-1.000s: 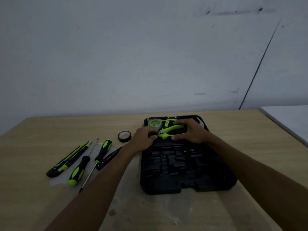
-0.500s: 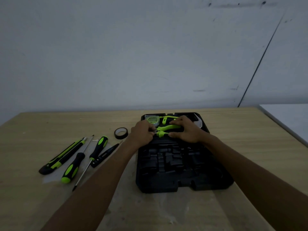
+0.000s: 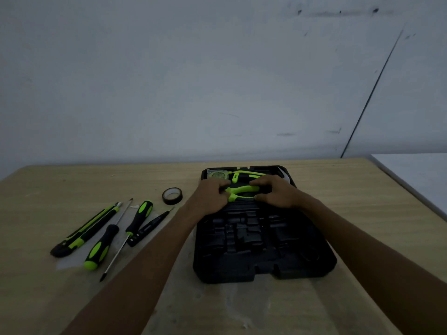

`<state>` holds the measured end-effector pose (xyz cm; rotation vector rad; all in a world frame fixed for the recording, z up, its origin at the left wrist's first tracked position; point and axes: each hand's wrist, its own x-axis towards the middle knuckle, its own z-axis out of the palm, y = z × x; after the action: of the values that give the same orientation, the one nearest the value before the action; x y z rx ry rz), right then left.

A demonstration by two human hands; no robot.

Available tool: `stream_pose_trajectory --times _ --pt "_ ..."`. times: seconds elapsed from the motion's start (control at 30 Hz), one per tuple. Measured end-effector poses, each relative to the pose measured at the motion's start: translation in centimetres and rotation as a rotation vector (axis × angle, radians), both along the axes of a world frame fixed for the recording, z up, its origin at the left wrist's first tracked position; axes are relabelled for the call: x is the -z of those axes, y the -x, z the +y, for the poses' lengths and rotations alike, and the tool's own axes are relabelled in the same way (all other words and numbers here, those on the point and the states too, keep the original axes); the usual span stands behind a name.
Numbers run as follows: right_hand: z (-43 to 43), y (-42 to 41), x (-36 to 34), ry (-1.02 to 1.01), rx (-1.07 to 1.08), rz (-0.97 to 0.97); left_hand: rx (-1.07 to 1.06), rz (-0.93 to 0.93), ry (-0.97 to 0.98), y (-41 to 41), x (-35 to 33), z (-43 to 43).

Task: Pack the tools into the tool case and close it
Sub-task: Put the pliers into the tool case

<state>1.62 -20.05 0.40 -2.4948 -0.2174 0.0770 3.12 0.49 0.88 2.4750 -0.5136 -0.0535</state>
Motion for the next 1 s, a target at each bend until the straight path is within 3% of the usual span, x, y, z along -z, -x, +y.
stream_pose_trajectory --times 0.17,0.5,1.0 --pt "0.0 -0.3 0.1 0.104 0.055 -0.006 0.102 0.021 -0.01 0.1 0.5 0.0" --pt "0.3 -1.1 -2.4 0.25 0.018 0.128 0.041 0.091 0.099 -1.2 0.0 -0.5" --pt "2.0 -1.5 -5.0 0.455 -0.011 0.163 -0.057 -0.062 -0.16 -1.9 -0.1 -0.7"
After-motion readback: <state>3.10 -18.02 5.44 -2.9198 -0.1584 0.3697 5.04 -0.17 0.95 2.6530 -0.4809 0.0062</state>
